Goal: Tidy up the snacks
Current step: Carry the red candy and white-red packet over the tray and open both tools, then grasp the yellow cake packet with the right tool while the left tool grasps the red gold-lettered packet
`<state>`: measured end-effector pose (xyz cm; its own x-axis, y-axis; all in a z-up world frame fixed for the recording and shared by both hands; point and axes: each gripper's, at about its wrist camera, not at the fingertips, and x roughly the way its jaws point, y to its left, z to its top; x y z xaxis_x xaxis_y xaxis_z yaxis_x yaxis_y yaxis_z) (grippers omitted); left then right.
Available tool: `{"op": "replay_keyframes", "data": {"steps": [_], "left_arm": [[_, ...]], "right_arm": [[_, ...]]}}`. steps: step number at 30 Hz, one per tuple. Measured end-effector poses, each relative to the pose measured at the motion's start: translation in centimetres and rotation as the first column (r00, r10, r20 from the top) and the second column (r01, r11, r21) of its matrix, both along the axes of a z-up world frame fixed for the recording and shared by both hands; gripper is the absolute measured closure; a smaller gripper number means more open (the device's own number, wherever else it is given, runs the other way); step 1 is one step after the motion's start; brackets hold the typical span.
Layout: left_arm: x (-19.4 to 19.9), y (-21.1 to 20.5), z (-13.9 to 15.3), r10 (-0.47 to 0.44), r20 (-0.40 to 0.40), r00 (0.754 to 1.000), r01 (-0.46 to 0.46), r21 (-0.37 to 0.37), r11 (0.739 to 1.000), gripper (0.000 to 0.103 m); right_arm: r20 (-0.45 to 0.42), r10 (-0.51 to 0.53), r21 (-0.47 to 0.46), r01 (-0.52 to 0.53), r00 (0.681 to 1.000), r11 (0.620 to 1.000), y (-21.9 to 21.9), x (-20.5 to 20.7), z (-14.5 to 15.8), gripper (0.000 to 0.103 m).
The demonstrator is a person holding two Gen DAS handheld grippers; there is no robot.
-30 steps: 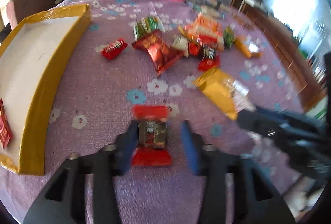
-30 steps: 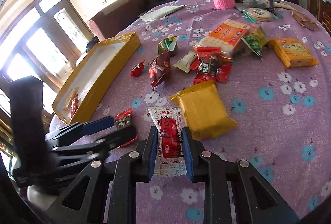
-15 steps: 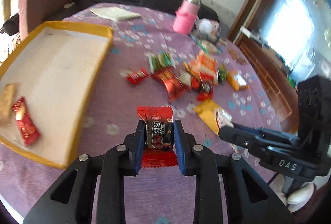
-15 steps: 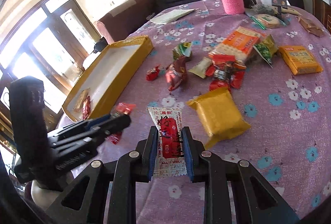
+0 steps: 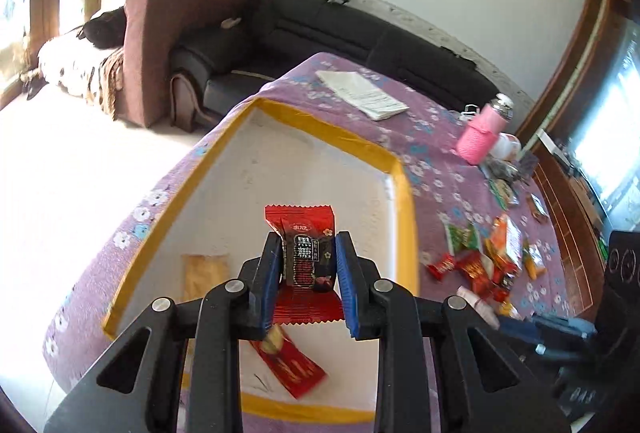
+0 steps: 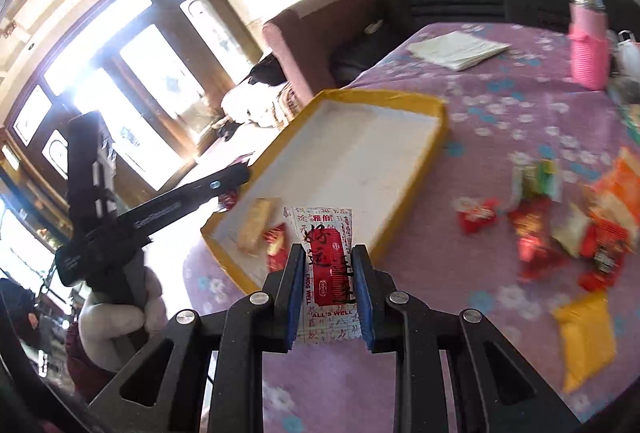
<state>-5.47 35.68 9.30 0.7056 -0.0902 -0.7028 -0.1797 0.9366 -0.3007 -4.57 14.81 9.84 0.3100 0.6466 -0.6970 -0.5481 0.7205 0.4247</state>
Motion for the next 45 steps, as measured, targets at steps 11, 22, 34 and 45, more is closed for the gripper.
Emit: {"op": "replay_keyframes", "data": {"steps": [11,22,34,45], "left_arm": [[4.2,3.7,-6.1,0.070,-0.151,0.986,-0.084,-0.086,0.993,0.079],[1.2,5.5,-3.7,0.085,-0.072,0.994,-0.098,-0.209,0.973,0.068],[-5.6,-4.2,3.9,-0.100,0.176,0.979,0.136,-0.213,0.967,0.034],[-2.6,-12.9,0.5,-0.241,0.052,0.969,0.247,-0.244,0.938,0.034]], "right_arm": [[-0.080,0.004,-0.175,-0.018,0.997,0.984,9.0,3.5,-6.4,0.080],[-0.097,-0.024,-0.091,0.015,0.995,0.996,6.5,3.7,-5.2,0.073],[0.054,-0.307,-0.074,0.310,0.950,0.948,-14.8,3.4,-0.6,0.042],[-0.025,-0.361,-0.153,0.353,0.932,0.923,-21.0,2.7,-6.7,0.040]]}}
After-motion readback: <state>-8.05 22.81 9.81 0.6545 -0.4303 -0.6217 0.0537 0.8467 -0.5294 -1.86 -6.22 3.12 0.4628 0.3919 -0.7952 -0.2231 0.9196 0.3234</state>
